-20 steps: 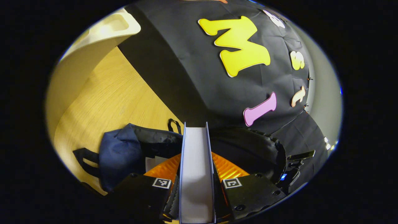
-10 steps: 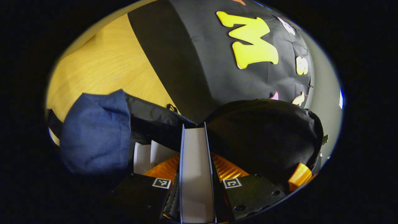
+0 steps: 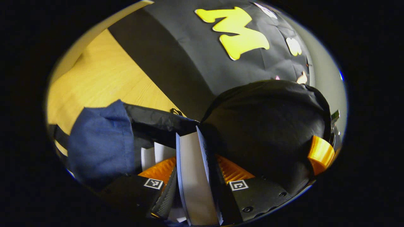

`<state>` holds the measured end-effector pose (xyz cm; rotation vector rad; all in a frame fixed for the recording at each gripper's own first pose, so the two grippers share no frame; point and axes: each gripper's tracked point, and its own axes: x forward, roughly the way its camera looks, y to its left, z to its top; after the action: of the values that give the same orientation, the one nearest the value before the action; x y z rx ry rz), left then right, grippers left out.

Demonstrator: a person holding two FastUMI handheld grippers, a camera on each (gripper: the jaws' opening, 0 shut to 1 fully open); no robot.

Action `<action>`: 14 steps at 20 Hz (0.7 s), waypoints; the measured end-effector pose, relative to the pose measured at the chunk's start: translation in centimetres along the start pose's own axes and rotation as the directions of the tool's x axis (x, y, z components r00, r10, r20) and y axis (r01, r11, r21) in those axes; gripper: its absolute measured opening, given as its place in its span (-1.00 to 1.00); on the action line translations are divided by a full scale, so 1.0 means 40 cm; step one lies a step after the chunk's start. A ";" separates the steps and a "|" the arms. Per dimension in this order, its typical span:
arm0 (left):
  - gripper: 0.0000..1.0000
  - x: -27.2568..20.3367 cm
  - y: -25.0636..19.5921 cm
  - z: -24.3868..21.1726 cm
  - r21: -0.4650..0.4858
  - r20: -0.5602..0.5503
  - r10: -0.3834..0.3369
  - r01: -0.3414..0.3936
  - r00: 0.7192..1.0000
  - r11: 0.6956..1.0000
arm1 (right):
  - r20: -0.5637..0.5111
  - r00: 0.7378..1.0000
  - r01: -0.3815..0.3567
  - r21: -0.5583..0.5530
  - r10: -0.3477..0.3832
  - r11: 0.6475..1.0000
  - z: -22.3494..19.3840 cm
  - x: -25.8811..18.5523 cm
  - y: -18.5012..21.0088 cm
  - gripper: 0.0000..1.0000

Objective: Open the schoolbag, grab two books from the bookshelf and put them into the schoolbag.

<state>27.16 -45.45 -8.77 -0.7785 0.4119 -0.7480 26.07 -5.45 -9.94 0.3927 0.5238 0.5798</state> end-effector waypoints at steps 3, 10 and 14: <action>0.44 -0.049 0.014 0.040 0.139 0.016 0.060 -0.062 0.998 0.988 | 0.008 1.000 0.013 0.029 -0.014 0.999 -0.013 -0.010 -0.023 -0.89; 0.80 -0.223 -0.007 0.135 0.416 0.149 0.116 -0.169 0.982 0.894 | 0.023 0.997 0.075 0.034 -0.076 0.997 -0.047 -0.008 -0.037 -0.89; 0.94 -0.354 -0.052 0.188 0.485 0.239 0.112 -0.218 0.965 0.847 | 0.065 0.990 0.126 0.005 -0.126 0.992 -0.064 0.002 -0.038 -0.89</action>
<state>21.07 -32.44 -1.34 -0.3059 0.0819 -0.5690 25.29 -6.06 -12.74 0.3750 0.4824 0.4431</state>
